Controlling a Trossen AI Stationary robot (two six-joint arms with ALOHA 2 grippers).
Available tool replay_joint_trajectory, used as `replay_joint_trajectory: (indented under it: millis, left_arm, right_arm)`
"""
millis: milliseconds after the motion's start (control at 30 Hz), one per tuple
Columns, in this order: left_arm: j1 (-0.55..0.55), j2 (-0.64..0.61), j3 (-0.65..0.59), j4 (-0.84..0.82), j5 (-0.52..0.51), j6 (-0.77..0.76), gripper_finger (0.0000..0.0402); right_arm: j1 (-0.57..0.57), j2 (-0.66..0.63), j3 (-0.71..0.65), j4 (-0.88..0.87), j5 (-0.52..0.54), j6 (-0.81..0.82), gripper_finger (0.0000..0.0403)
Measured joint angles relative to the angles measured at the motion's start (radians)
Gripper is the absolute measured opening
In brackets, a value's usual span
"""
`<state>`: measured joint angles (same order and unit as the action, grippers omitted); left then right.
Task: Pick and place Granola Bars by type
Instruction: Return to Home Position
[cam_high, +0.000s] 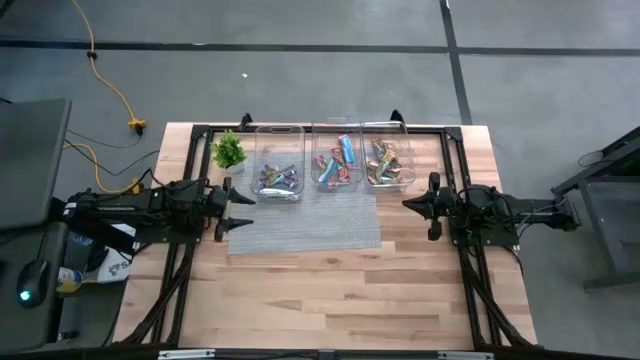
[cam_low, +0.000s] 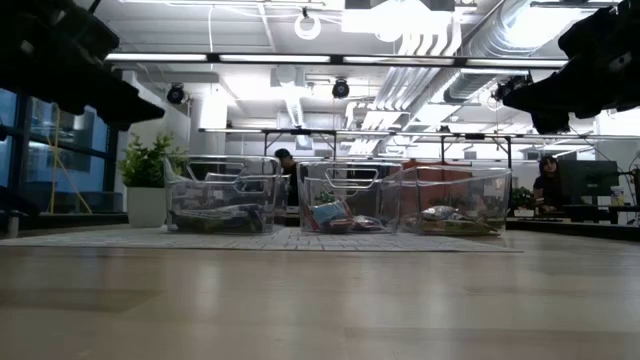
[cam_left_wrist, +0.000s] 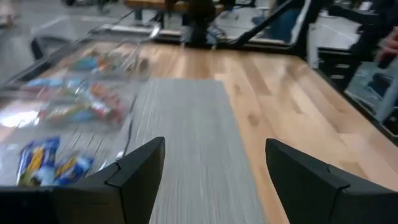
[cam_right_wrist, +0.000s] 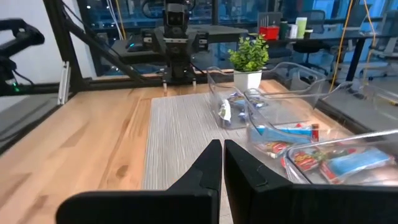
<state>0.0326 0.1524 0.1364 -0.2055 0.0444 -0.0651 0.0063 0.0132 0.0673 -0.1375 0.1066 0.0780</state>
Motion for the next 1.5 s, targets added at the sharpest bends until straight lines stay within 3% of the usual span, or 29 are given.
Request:
replay_joint_trajectory:
  millis: [200, 433, 1500]
  left_arm:
    - [0.0, 0.0, 0.0, 0.027, 0.031, 0.042, 0.0271]
    - [0.0, 0.0, 0.0, 0.005, -0.034, 0.061, 0.0271]
    - [0.0, 0.0, 0.0, -0.031, -0.037, 0.06, 0.0271]
  right_arm:
    - [0.0, 0.0, 0.0, 0.0, -0.001, -0.034, 0.0001]
    - [0.0, 0.0, 0.0, 0.0, -0.001, -0.035, 0.0001]
    - [0.0, 0.0, -0.001, 0.0, -0.001, -0.034, 0.0]
